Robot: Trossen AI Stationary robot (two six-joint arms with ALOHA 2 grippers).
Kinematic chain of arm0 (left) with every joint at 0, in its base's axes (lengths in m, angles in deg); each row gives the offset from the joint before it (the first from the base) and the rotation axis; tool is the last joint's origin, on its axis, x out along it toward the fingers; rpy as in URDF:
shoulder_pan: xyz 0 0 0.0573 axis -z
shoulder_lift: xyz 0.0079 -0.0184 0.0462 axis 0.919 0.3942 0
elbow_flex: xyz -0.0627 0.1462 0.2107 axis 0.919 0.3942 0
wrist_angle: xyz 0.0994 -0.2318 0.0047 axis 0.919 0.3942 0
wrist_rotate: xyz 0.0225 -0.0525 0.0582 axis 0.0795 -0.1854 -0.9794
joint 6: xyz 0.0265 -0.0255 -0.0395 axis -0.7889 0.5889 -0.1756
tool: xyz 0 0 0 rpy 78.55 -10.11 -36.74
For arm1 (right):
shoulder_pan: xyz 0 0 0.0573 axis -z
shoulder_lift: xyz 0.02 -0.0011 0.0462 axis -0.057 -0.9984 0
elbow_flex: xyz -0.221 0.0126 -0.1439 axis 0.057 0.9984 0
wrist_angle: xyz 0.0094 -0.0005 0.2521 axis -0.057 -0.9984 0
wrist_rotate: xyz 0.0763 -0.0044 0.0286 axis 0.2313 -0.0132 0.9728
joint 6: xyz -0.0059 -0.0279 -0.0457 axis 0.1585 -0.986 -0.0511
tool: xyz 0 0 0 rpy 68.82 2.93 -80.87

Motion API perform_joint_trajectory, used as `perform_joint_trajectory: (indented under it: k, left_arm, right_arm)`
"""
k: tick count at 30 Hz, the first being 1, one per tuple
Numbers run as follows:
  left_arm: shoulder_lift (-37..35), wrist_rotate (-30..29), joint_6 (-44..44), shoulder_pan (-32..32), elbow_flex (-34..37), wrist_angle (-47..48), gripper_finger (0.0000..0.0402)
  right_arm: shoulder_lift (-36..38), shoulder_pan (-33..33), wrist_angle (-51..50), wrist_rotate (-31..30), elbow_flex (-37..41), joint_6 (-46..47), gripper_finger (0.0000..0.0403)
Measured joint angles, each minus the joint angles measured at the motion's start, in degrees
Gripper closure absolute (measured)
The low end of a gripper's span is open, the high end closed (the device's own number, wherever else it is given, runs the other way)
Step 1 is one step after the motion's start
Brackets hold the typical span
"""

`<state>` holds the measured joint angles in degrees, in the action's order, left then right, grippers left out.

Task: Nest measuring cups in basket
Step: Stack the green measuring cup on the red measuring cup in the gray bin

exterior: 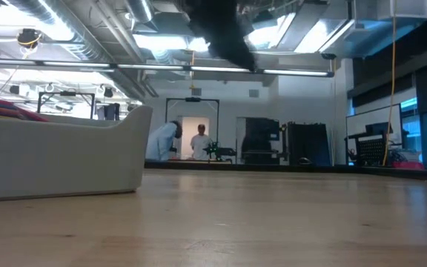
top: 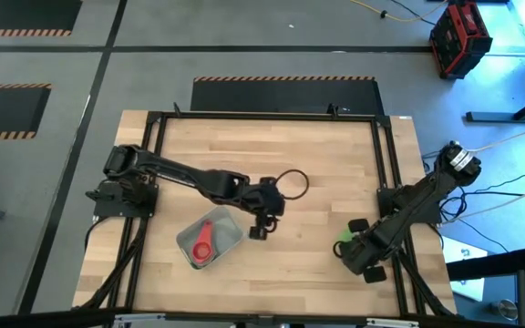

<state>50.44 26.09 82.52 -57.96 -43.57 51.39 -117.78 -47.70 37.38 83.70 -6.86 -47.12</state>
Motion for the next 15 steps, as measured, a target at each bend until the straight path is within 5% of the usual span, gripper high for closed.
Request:
perform_joint_trajectory:
  k: [15]
  left_arm:
    - [12.04, 1.64, -0.28, 0.09, 0.09, -16.74, 0.0257]
  right_arm:
    - [1.94, 0.38, 5.1, 4.73, 12.96, 5.56, 0.0282]
